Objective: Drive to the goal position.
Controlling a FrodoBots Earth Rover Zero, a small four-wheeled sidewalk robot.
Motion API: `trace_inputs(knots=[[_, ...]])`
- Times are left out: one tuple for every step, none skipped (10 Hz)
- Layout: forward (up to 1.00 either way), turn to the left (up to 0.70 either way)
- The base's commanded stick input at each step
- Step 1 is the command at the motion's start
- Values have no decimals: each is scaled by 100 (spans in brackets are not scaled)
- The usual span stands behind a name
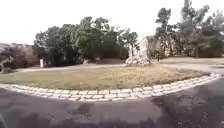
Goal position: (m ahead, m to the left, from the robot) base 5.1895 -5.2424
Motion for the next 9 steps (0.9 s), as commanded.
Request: trace_inputs(knots=[[70, 0], [70, 0], [70, 0], [70, 0], [70, 0], [70, 0], [70, 0], [70, 0], [70, 0]])
